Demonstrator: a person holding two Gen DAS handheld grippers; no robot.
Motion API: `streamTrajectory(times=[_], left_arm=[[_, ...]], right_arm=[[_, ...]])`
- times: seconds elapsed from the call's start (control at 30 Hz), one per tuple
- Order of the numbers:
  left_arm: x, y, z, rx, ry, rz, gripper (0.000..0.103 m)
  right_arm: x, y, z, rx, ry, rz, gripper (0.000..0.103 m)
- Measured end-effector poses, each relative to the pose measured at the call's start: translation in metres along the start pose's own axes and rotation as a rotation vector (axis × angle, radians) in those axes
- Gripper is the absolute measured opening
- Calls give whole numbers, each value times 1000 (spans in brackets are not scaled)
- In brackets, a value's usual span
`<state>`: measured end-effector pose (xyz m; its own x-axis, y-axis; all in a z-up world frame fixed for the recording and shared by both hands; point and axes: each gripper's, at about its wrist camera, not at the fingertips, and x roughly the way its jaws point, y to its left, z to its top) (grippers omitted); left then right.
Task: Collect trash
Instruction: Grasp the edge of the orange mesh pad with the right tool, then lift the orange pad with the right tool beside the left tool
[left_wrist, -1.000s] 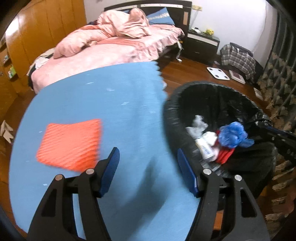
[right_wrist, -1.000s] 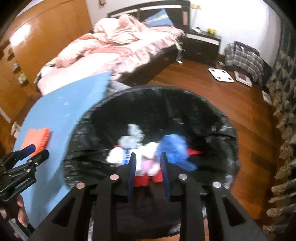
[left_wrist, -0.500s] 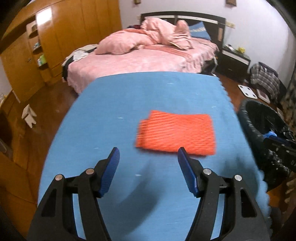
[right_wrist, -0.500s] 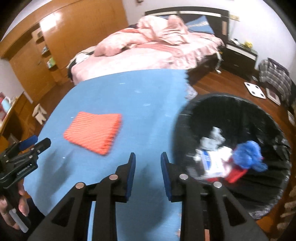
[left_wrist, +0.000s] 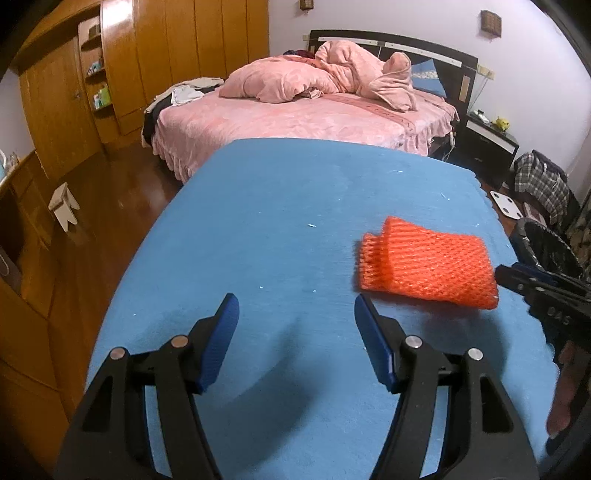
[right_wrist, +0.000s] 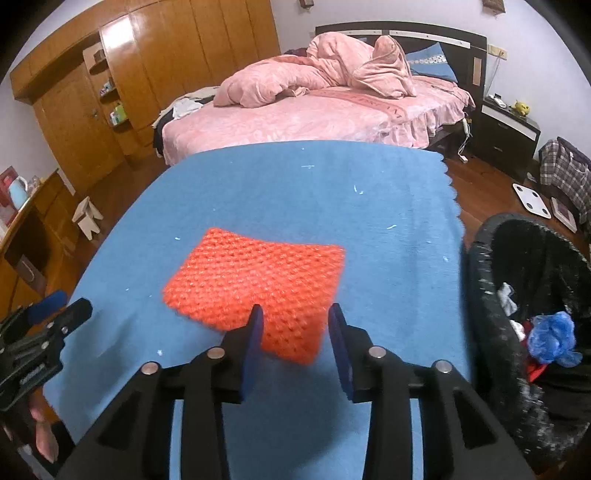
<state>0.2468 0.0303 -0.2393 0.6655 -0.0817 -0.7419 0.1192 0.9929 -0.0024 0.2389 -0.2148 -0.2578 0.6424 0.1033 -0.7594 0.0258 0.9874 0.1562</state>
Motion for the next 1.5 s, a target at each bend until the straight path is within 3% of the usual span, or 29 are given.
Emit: streamTrajectory(times=[0.43,0.67,0.97,1.03,1.1,1.17,1.47,1.5], left_arm=[[43,-11,0,24,38,-40,62],[48,-17,0,29,53,-45,62],[39,-30,8,38,38,-55,61],[38,-32,8,41,38,-53,61],[38,-32,8,41,40,-49,61],[39,-30,8,40,44,-46,61],[51,-23,2,30,68,-37,61],[53,-23,1,32,73,-37,61]], right_arm=[[41,2,-6,-16,56,-24,47],[35,8,-2,-60,64,29,0],[18,-11,8,-12,37,45,0],[17,-14,9,-6,38,40,4],[17,-16,9,5,29,23,40],[19,-18,5,21,24,18,50],[44,-15,-3,33,69,49,54],[46,-18,-3,44,74,59,48]])
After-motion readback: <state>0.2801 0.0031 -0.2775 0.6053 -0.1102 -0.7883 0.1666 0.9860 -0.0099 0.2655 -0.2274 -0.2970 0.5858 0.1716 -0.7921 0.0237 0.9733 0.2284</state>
